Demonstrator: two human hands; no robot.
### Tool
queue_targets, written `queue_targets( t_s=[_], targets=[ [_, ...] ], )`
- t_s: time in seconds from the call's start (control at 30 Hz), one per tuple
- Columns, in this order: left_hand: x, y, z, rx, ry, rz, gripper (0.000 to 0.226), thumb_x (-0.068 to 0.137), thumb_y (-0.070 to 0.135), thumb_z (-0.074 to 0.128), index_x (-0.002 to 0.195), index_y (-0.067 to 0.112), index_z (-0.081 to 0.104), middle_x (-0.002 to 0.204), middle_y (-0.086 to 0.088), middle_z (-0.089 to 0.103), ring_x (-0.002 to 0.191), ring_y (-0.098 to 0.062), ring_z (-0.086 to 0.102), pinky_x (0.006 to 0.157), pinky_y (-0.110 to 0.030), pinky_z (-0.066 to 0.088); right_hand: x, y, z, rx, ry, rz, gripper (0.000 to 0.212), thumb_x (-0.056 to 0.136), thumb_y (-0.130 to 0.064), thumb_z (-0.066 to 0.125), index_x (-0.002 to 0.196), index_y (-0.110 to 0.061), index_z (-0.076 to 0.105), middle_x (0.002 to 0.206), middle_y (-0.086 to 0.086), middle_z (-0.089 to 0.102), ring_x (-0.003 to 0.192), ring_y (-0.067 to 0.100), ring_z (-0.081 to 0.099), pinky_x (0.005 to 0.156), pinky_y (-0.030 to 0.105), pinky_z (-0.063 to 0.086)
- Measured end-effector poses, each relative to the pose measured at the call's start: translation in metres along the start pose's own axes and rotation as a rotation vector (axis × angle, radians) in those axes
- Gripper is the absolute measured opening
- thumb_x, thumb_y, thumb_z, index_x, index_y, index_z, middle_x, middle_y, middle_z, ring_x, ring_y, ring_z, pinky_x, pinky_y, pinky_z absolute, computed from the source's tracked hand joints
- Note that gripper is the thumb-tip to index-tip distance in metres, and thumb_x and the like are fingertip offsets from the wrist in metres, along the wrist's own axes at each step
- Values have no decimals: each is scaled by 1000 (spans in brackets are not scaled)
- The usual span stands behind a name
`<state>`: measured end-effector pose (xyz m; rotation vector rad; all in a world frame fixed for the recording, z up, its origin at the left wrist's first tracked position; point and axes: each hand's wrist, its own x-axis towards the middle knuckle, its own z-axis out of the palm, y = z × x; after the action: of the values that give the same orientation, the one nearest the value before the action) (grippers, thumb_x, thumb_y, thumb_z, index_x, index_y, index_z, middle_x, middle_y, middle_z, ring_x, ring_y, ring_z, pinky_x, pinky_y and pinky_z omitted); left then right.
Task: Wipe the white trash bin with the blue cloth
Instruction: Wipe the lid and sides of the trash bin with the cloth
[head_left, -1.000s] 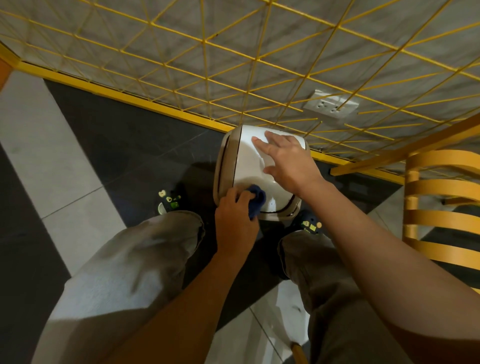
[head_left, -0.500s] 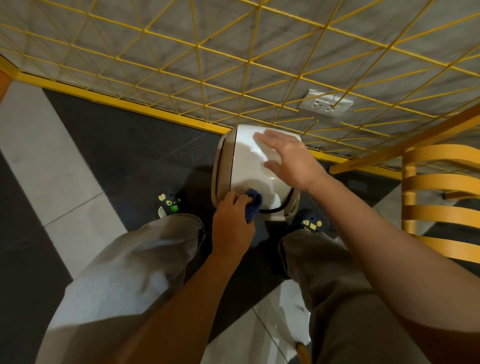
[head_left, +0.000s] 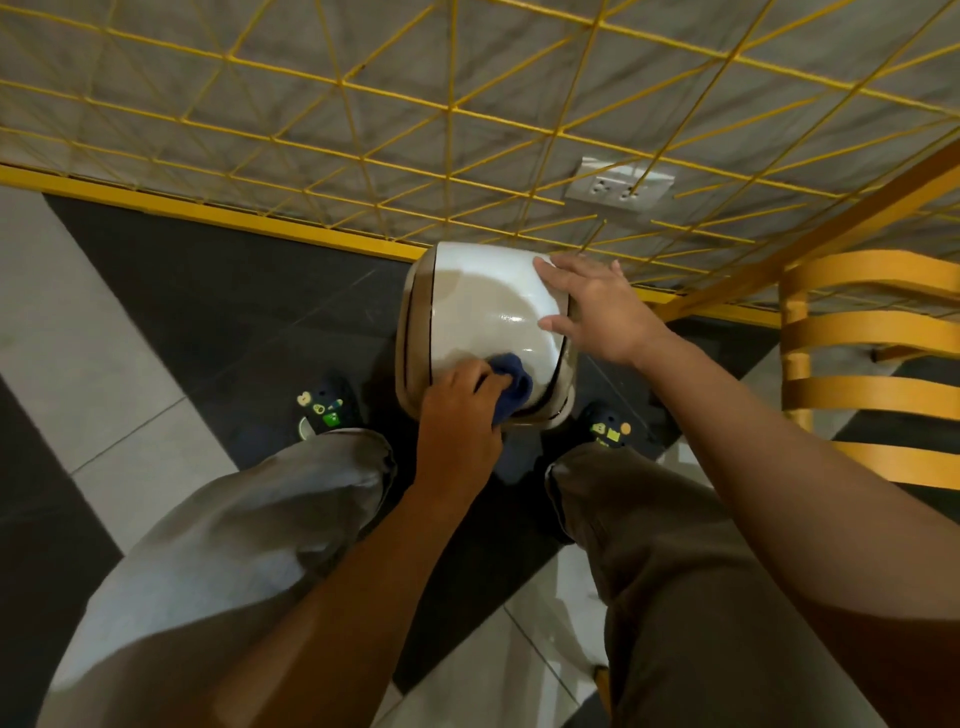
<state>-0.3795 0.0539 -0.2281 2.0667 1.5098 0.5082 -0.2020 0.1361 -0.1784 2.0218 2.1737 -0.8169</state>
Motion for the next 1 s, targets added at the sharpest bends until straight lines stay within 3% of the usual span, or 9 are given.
queue_targets(
  t_s=[0.17,0.3,0.43,0.67,0.7,0.77,0.83,0.93,1.0],
  targets=[
    [-13,-1,12,35,-158,63,36,61,-2,75,95,6,67,89,-12,64,79,-33,62,64,-44,54,0,-3,-3,13,-37,16,68,91,-28,57,148,-23,20,157,2,20,145,20,13,118,41,-2],
    [-1,7,-1,-19,2,18,40,65,-5,70,104,4,65,95,-15,63,86,-34,60,73,-45,53,1,-3,-1,19,-38,20,68,91,-28,57,148,-23,21,157,1,20,145,20,13,118,41,-1],
    [18,7,-10,-20,134,61,37,65,-2,72,102,0,65,94,-17,63,84,-34,60,71,-41,53,2,-2,0,-9,-36,26,68,91,-29,57,148,-24,20,157,1,19,145,20,14,118,42,0],
    [10,1,-8,-78,-37,74,29,67,-6,70,95,1,68,86,-14,62,77,-30,59,68,-42,53,1,-2,3,-43,-9,20,69,91,-30,56,149,-24,20,157,1,21,145,23,13,118,45,1],
    [11,2,-9,-151,-34,48,28,69,-5,70,96,1,68,87,-14,61,78,-28,60,72,-36,53,1,-1,3,-64,-12,19,69,91,-32,55,149,-25,18,157,1,20,145,25,12,118,46,2],
    [13,8,-16,-327,10,-47,25,72,0,72,97,0,67,90,-10,60,80,-19,57,77,-12,45,-1,0,1,-110,-26,29,68,92,-36,53,149,-29,15,158,-2,17,146,29,7,117,49,1],
    [19,18,-28,-447,87,-175,26,74,5,72,98,-1,65,91,-6,58,83,-13,53,74,-2,37,-5,1,2,-108,-13,45,67,92,-38,52,148,-32,15,158,-3,14,146,31,4,117,50,0],
    [29,31,-46,-570,105,-396,29,79,13,70,105,5,61,97,-2,58,89,-13,53,77,-15,40,-15,-7,5,106,160,73,63,90,-34,57,146,-28,28,157,1,21,144,30,13,117,44,9],
    [33,34,-54,-659,88,-520,18,82,16,67,99,17,60,90,4,59,86,-13,55,79,-27,43,-28,-19,6,344,301,157,55,90,-31,58,141,-22,39,148,5,38,137,24,30,114,36,22]
  ],
)
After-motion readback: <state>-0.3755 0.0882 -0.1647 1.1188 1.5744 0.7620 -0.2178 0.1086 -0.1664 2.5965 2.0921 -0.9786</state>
